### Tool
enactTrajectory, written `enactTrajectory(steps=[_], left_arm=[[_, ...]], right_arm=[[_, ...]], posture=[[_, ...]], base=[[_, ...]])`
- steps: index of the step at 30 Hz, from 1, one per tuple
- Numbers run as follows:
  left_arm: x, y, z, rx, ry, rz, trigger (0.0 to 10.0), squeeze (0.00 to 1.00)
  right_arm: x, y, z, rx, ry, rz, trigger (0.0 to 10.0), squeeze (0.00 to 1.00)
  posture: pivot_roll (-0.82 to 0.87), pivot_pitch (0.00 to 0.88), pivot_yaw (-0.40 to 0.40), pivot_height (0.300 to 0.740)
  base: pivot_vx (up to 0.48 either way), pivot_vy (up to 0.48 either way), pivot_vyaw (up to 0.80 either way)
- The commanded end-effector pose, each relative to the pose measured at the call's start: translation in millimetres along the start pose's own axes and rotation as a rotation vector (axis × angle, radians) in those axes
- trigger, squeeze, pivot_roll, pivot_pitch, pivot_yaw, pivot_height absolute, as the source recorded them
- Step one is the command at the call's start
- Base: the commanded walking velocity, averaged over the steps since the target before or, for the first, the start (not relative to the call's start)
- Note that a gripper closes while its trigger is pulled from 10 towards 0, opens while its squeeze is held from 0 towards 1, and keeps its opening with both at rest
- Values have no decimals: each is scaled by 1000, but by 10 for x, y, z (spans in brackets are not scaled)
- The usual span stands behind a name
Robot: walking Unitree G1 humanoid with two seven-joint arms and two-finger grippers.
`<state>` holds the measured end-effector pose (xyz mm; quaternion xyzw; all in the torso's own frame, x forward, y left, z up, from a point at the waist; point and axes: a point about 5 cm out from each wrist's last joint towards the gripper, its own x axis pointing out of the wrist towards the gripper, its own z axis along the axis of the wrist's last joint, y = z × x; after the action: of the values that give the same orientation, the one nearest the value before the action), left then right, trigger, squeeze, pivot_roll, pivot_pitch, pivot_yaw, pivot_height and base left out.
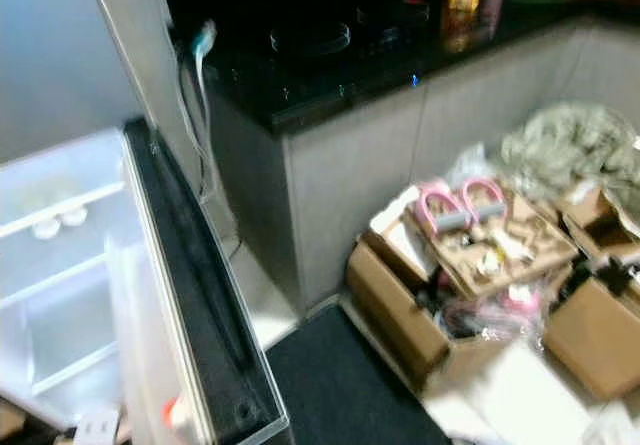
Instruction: Restocking fridge
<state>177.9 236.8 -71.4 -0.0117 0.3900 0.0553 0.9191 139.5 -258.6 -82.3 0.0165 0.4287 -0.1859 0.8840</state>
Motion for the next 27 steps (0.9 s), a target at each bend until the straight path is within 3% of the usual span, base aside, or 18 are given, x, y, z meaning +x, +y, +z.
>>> enactTrajectory(steps=[1, 13, 27], left_arm=[[-49, 81, -111, 5, 36, 10, 10000, 0], [-17, 10, -52, 70, 32, -34, 10000, 0], [-12, -27, -74, 67, 49, -43, 10000, 0]], right_arm=[[-29, 23, -110, 15, 28, 1, 10000, 0], [-47, -17, -156, 34, 35, -21, 10000, 0], [-56, -37, -181, 39, 40, -27, 10000, 0]], posture=[[-49, 114, 72, 726], [-53, 112, 80, 726], [-55, 108, 83, 726]], base=[[0, 281, 0], [0, 71, 0], [0, 0, 0]])
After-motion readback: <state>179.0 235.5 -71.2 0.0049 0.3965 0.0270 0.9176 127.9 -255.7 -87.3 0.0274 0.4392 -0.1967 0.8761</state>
